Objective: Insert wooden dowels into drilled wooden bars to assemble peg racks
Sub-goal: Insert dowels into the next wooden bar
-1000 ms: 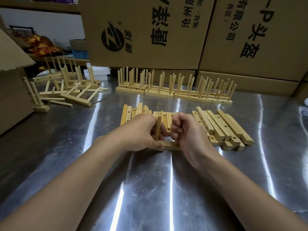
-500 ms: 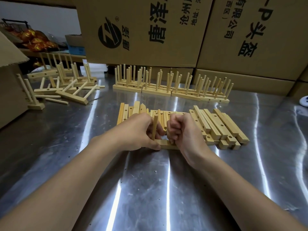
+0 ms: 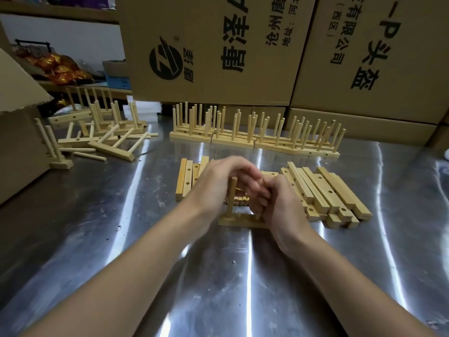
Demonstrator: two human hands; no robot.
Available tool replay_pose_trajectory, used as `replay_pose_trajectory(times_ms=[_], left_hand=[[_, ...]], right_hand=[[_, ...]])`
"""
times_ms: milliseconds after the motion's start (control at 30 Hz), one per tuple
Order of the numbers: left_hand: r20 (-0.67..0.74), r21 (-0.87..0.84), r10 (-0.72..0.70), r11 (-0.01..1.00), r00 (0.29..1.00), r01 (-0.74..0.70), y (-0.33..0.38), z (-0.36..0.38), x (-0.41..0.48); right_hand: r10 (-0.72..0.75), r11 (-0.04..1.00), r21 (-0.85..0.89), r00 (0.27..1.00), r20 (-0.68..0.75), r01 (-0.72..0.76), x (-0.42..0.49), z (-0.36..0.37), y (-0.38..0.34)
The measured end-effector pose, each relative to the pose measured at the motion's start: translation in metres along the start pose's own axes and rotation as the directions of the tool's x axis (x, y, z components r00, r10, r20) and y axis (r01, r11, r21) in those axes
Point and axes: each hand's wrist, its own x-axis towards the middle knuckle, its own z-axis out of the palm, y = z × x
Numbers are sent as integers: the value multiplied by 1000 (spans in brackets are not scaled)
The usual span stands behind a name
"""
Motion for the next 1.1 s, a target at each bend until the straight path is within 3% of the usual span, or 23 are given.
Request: replay_pose_trajectory(times_ms=[133,267,467,667,967,1100], left_hand=[[-180,-16,11,1000,984,-14,-17,19,-3],[-221,-51,34,998,975,-46,-27,24,-3],[-276,32,81,997,958,-76,-31,26,4],[-253,78,121,991,960,-104,-33,26,5],[-218,23,81,997,973,-77,-25,24,0],[-261,14,108,994,959,-108,-24,13,-1]], right_hand=[[-40,999,-18,999,-29,40,4,0,0],[-36,999,9,998,-57,37,3,3,2],[-57,997,-49,996,-61,54,2,5,-1],[-20,997,-79,998,-55,16,0,6,-4],[121,926,-367,991,52,-93,-6,-22,-32],[-35,900,-434,981,-191,-52,5,-57,-36]])
